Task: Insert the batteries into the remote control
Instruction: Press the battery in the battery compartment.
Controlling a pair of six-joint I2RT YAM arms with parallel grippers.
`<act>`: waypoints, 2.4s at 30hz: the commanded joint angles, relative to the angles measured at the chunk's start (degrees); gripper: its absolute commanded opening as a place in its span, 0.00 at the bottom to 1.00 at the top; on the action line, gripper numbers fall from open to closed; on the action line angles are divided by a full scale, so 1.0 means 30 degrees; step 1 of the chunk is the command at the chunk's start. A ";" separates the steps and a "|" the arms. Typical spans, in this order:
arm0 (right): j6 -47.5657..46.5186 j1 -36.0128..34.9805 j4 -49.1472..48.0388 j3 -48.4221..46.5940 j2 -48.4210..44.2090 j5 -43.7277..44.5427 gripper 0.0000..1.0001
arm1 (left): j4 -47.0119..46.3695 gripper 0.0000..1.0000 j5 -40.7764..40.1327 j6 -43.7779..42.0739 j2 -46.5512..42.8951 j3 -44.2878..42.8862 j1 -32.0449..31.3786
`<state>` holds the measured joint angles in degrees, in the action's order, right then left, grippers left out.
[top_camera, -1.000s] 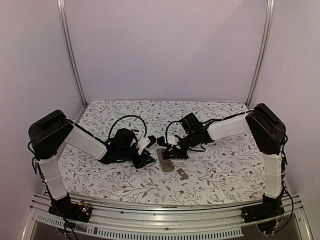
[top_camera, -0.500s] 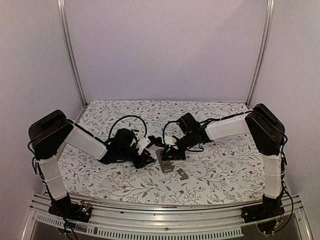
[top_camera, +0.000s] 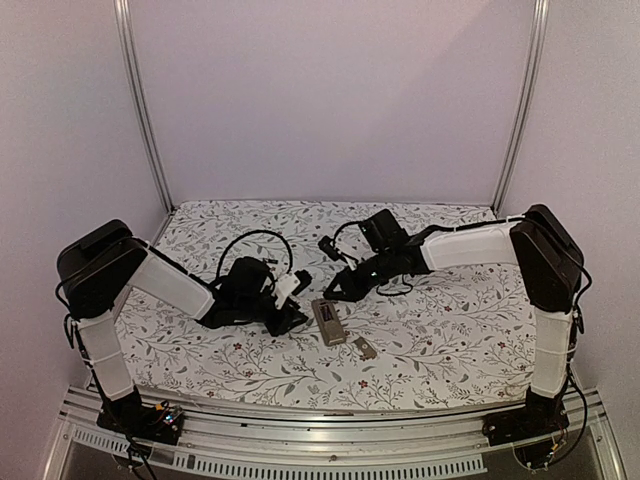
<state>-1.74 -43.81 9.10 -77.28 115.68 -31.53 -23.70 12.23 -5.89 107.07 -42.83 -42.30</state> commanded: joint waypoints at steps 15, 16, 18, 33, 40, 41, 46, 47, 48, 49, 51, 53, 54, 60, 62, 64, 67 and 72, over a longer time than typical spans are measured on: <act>1.1811 -0.3852 0.4117 -0.1108 -0.0921 1.1388 0.45 | 0.1931 0.44 -0.8999 0.1926 -0.4796 0.0146 0.0187; 1.1922 -0.3915 0.4294 -0.1367 -0.0753 1.1758 0.48 | 0.2013 0.45 -0.9614 0.2365 -0.5185 0.0253 0.0182; 1.1862 -0.4121 0.4794 -0.2194 -0.0188 1.2340 0.53 | 0.1860 0.48 -1.1076 0.2862 -0.6064 0.0648 0.0198; 1.1845 -0.5201 0.7688 -0.6005 0.3169 1.4130 0.55 | 0.1060 0.52 -1.2207 0.3266 -0.7810 0.1679 -0.0044; 1.1693 -0.5347 0.8909 -0.6867 0.4180 1.4529 0.53 | 0.0592 0.52 -1.1982 0.3086 -0.8127 0.1995 -0.0137; 1.1729 -0.5373 0.9081 -0.6851 0.4162 1.4784 0.54 | 0.0542 0.52 -1.2019 0.3052 -0.8183 0.2044 -0.0155; 1.1655 -0.5515 0.9216 -0.6935 0.4180 1.5028 0.53 | 0.0155 0.52 -1.1610 0.2933 -0.8356 0.2248 -0.0210; 1.1657 -0.5548 0.9212 -0.6937 0.4232 1.4883 0.53 | 0.0165 0.52 -1.1606 0.2905 -0.8340 0.2237 -0.0223; 1.1676 -0.5574 0.9190 -0.6937 0.4306 1.4788 0.53 | 0.0167 0.52 -1.1646 0.2890 -0.8341 0.2268 -0.0228; 1.1638 -0.5595 0.9158 -0.6952 0.4409 1.4684 0.52 | 0.0145 0.52 -1.1713 0.2859 -0.8327 0.2291 -0.0247; 1.1547 -0.5611 0.9217 -0.7085 0.4568 1.4664 0.51 | 0.0096 0.52 -1.1781 0.2837 -0.8315 0.2344 -0.0254; 1.1451 -0.5611 0.9463 -0.7314 0.4760 1.4939 0.50 | 0.0064 0.52 -1.1775 0.2838 -0.8296 0.2374 -0.0272; 1.1379 -0.5636 0.9562 -0.7401 0.4861 1.5117 0.50 | 0.0030 0.52 -1.1733 0.2824 -0.8318 0.2384 -0.0282; 1.0477 -0.5644 0.9946 -0.8047 0.6091 1.5474 0.43 | -0.0208 0.52 -1.1648 0.2733 -0.8380 0.2506 -0.0321; 1.0135 -0.5655 1.0208 -0.8303 0.6539 1.5649 0.35 | -0.0188 0.52 -1.1732 0.2697 -0.8427 0.2541 -0.0313; 1.0003 -0.5665 1.0222 -0.8156 0.6628 1.5662 0.27 | -0.0212 0.52 -1.1785 0.2610 -0.8497 0.2575 -0.0341; 0.9696 -0.5669 0.9891 -0.7591 0.6283 1.5773 0.19 | -0.0323 0.52 -1.1811 0.2510 -0.8530 0.2640 -0.0342; 0.8310 -0.5692 0.9198 -0.6507 0.5845 1.5196 0.12 | -0.0282 0.52 -1.1920 0.2462 -0.8444 0.2612 -0.0369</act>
<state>27.18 -60.75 35.79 -101.45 130.47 16.82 -23.38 -23.20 2.31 82.83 -35.62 -42.83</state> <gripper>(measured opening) 0.182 0.517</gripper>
